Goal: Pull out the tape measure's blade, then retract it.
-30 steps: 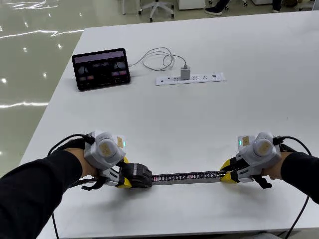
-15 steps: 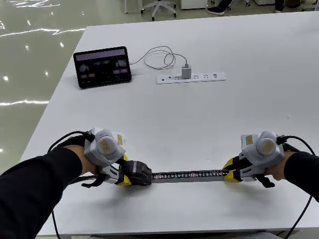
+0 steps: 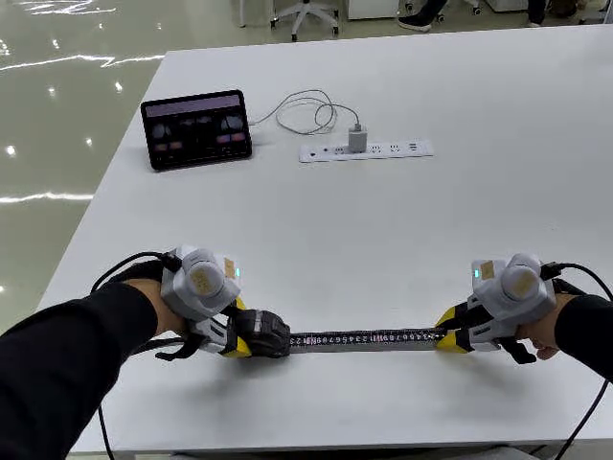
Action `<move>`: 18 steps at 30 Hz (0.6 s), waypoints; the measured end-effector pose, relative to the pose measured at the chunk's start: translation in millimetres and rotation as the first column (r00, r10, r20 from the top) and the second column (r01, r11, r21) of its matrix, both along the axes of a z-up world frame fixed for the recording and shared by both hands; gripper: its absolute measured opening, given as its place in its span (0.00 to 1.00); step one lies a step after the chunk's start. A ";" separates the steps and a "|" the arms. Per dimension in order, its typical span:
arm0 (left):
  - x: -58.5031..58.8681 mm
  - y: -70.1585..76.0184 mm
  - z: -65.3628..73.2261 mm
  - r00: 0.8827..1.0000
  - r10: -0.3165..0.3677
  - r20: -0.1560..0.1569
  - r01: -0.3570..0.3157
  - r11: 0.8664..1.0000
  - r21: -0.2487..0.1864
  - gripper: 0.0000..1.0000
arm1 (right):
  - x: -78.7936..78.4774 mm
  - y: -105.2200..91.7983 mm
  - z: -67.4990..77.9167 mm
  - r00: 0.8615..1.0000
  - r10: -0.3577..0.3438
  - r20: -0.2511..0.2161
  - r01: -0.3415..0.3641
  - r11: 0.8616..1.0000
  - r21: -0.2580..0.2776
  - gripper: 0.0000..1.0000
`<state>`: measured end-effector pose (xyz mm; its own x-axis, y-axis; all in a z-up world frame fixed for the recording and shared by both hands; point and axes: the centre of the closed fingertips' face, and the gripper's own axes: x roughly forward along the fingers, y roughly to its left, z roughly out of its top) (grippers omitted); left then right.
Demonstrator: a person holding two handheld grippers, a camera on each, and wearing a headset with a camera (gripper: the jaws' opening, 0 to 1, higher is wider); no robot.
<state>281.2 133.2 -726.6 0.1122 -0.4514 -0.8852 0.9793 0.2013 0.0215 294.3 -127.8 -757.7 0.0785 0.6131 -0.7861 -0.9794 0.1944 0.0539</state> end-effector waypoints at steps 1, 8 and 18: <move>0.0 0.0 0.0 1.000 0.001 0.001 -0.001 1.000 -0.001 0.28 | 0.0 -0.5 0.0 1.000 0.000 -0.001 0.000 1.000 -0.001 0.09; 0.7 -0.5 -0.3 1.000 0.000 -0.004 0.000 1.000 -0.005 0.28 | -0.4 -1.8 0.0 1.000 -0.009 -0.003 0.009 1.000 0.003 0.09; -0.1 -0.4 -0.1 1.000 -0.004 -0.002 0.004 1.000 -0.003 0.28 | -0.5 -4.0 -1.0 1.000 -0.011 -0.003 0.011 1.000 -0.002 0.09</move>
